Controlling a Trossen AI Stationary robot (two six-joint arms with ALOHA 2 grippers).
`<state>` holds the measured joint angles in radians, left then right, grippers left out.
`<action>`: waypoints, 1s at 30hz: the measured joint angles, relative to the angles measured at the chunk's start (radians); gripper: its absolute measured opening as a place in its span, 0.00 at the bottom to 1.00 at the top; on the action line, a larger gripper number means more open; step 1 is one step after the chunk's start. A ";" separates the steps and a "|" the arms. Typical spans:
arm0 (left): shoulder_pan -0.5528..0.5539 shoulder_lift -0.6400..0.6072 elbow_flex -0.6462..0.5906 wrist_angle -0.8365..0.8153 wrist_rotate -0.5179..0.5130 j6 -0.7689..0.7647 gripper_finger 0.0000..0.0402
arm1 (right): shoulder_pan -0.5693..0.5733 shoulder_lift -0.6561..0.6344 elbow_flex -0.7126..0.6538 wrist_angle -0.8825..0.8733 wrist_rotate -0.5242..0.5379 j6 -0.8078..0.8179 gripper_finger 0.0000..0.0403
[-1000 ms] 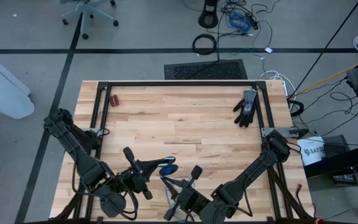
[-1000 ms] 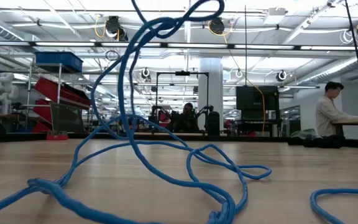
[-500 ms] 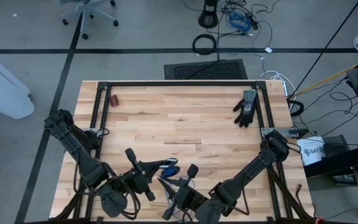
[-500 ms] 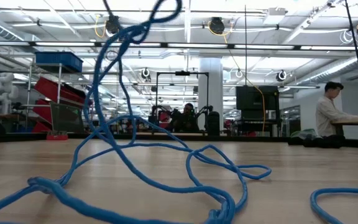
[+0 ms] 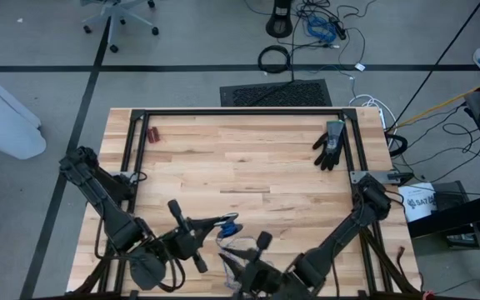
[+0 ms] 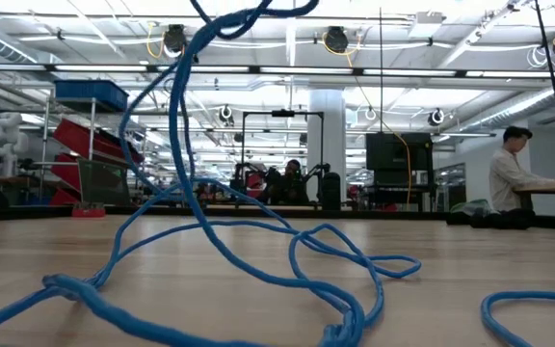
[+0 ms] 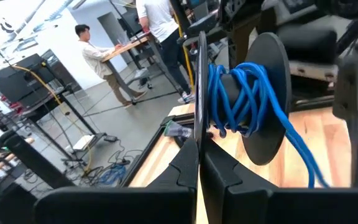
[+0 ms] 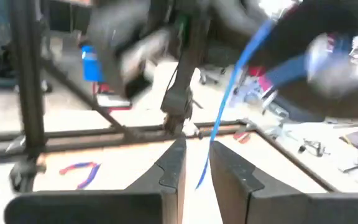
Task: Coil cords
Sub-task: Coil the blue wire onto a spool
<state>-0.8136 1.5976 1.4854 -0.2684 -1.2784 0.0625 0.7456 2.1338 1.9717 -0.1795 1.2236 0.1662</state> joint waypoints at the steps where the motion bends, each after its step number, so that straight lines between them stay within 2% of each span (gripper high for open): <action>1: -0.003 -0.001 0.007 0.001 0.001 0.000 0.02 | 0.009 0.000 0.000 -0.047 0.000 0.044 0.15; 5: -0.022 -0.003 0.023 0.004 0.002 -0.002 0.02 | 0.045 0.004 0.000 -0.204 0.001 0.220 0.15; 8: -0.033 -0.003 0.027 0.011 0.001 -0.002 0.02 | 0.072 0.005 0.000 -0.243 0.004 0.263 0.15; 14: -0.033 -0.013 0.028 0.037 0.001 -0.003 0.02 | 0.090 0.019 0.000 -0.231 -0.040 0.172 0.15; 17: -0.033 -0.013 0.028 0.047 0.002 0.000 0.02 | 0.075 0.040 0.000 -0.221 -0.056 0.165 0.15; 23: -0.033 -0.013 0.028 0.060 0.002 0.004 0.02 | 0.014 0.066 0.000 -0.081 -0.116 0.110 0.15; 30: -0.034 -0.013 0.028 0.060 0.002 0.005 0.02 | -0.007 0.069 0.000 -0.063 -0.126 0.060 0.15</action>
<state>-0.8473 1.5847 1.5135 -0.2085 -1.2766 0.0671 0.7384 2.2032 1.9717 -0.2424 1.0973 0.2262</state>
